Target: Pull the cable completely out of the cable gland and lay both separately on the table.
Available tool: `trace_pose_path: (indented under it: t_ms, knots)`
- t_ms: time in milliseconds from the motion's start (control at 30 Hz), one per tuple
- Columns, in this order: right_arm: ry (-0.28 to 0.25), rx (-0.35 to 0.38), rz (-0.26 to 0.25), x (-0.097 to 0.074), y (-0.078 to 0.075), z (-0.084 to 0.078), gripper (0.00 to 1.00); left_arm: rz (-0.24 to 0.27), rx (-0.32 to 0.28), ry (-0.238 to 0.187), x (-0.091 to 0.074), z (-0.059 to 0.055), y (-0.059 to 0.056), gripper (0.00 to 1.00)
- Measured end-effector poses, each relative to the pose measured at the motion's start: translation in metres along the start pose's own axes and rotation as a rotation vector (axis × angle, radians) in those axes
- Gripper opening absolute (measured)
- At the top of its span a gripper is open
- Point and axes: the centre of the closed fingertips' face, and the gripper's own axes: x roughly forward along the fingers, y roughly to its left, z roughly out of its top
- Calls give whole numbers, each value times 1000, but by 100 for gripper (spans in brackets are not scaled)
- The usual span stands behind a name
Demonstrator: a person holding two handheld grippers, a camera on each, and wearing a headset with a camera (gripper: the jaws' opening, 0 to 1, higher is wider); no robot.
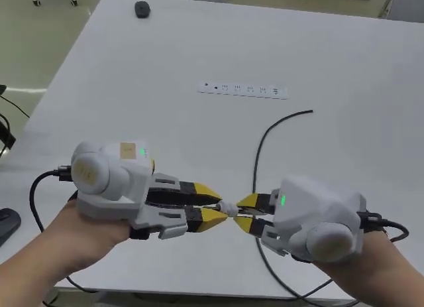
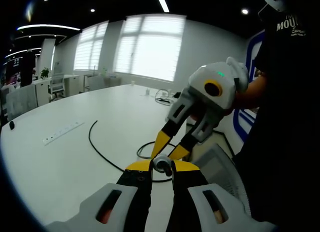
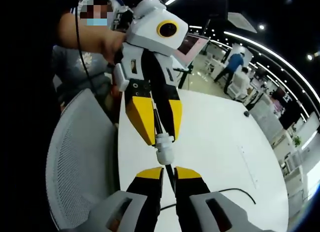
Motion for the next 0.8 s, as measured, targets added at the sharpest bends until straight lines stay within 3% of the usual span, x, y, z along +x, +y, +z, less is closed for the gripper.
trace_pose_path:
  t_ms: [300, 533, 800]
  knots:
    - [-35, 33, -23, -3, -5, 4, 0, 4, -2, -29, -4, 6, 0, 15]
    - [-16, 75, -19, -3, -7, -8, 0, 4, -2, -29, -3, 7, 0, 15]
    - [43, 174, -35, 1, -10, -35, 0, 5, -7, -35, -4, 10, 2, 15]
